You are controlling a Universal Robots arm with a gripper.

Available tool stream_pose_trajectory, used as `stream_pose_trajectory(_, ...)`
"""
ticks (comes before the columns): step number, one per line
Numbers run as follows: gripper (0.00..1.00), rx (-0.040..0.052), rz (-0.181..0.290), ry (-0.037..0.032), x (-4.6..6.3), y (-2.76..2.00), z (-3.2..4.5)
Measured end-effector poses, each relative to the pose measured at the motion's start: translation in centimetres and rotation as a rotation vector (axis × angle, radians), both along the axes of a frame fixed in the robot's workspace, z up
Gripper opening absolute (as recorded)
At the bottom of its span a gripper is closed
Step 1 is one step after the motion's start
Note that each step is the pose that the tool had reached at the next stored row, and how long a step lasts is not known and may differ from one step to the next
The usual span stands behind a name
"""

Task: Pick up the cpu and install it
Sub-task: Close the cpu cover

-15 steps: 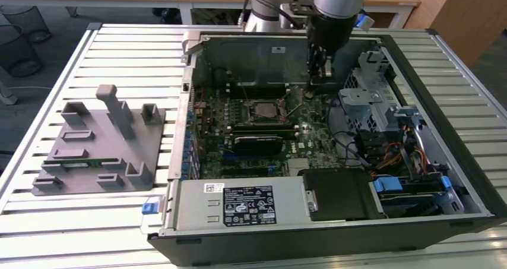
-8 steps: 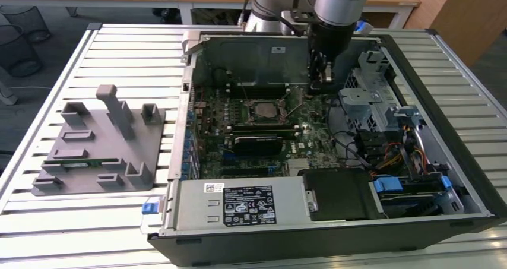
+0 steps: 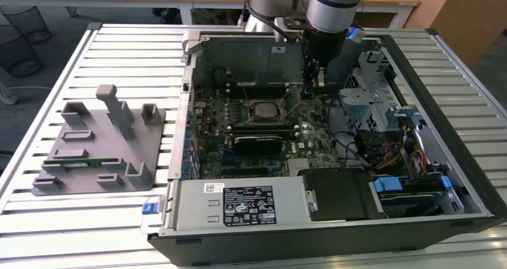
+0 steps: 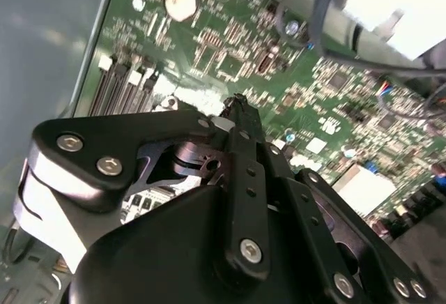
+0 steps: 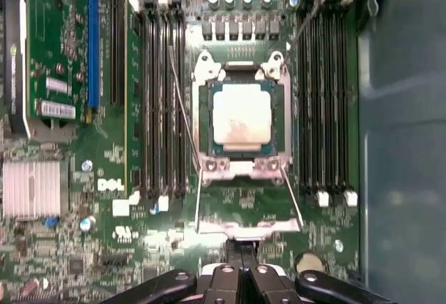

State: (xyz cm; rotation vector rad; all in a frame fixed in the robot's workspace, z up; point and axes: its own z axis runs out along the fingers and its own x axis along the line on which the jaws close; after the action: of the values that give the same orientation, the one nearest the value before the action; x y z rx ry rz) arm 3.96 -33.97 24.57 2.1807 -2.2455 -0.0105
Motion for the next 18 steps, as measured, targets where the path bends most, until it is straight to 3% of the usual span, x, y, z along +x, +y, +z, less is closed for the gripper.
stream_pose_trajectory(8,0.11,0.0001,0.002,0.0000,-2.2,-0.01,-0.16)
stream_pose_trajectory(18,0.11,0.0000,0.003,0.0000,-2.9,0.00,-0.24)
